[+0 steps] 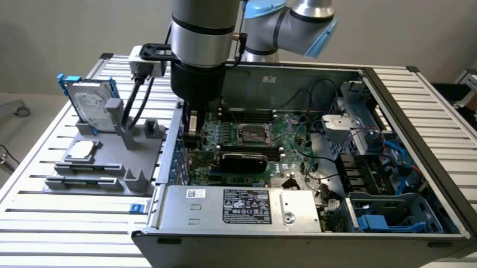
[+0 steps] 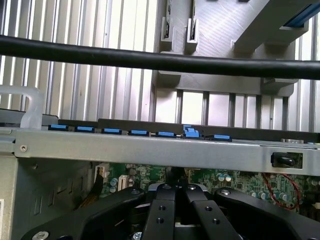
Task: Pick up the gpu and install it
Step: 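Insert the gpu into the slot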
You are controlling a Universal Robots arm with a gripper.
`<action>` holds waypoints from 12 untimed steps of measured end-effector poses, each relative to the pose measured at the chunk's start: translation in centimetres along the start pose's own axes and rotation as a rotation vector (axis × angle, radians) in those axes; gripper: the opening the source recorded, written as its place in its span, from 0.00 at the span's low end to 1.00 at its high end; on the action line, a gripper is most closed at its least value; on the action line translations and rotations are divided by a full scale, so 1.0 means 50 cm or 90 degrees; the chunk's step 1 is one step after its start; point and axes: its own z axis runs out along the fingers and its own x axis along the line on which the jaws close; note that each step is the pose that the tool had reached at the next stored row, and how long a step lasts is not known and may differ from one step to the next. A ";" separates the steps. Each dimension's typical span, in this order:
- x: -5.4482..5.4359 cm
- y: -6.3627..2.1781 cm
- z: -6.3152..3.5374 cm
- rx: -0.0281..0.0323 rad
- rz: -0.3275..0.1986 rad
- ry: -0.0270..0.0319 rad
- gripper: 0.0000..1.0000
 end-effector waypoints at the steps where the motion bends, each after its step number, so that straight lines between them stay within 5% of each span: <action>1: 0.000 0.000 -0.002 0.0000 0.000 0.0000 0.11; 8: 0.000 -0.002 -0.009 0.0005 -0.003 0.0010 0.11; 12: -0.007 -0.005 -0.010 0.0047 -0.004 0.0014 0.11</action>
